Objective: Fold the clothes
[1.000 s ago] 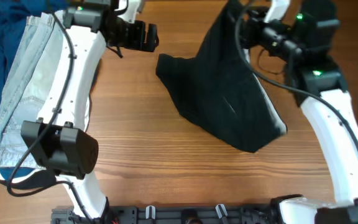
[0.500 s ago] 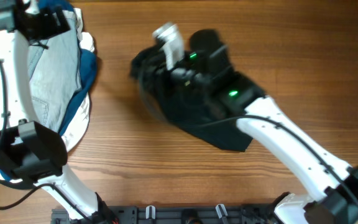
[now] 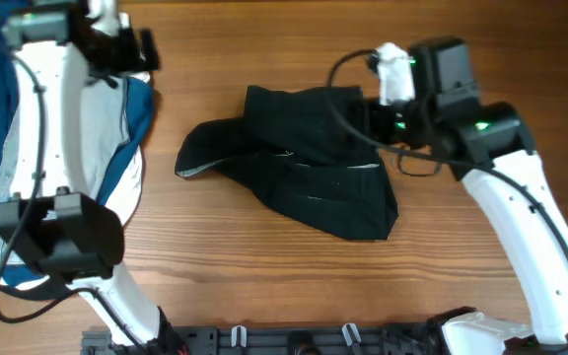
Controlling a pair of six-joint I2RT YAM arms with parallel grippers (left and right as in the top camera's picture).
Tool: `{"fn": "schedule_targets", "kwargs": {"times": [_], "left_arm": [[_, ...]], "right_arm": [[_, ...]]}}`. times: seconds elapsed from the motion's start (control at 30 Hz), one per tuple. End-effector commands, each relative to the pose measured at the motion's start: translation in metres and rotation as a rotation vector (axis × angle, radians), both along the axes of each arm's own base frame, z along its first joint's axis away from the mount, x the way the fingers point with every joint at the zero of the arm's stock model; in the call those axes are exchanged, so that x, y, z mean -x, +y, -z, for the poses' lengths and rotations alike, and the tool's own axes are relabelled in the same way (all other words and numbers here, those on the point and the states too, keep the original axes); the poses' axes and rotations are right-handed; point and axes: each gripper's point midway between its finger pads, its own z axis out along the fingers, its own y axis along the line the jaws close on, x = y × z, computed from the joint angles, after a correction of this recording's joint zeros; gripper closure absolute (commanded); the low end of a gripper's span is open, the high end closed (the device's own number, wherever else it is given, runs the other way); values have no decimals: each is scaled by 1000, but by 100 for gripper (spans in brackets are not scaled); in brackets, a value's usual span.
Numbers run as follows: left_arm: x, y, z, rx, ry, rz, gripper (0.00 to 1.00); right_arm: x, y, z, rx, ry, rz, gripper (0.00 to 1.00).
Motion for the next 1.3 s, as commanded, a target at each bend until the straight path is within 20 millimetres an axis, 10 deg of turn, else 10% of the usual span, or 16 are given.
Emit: {"fn": "schedule_targets", "kwargs": {"times": [0.0,0.23,0.97,1.17,1.27], "left_arm": [[25,-27,15,23,111,104,0],[69,-46,88,141,326,98,0],[110,-48,212,212,414,-265,3],[109,-53,216,237,400,-262,37],[109,-64,213,305,411,-246,72]], "right_arm": [[15,-18,33,76,90,1,0],[29,-59,101,198,231,199,0],[-7,-83,118,173,160,282,0],[-5,-73,123,126,192,251,7],[-2,-68,123,105,206,233,7]]}}
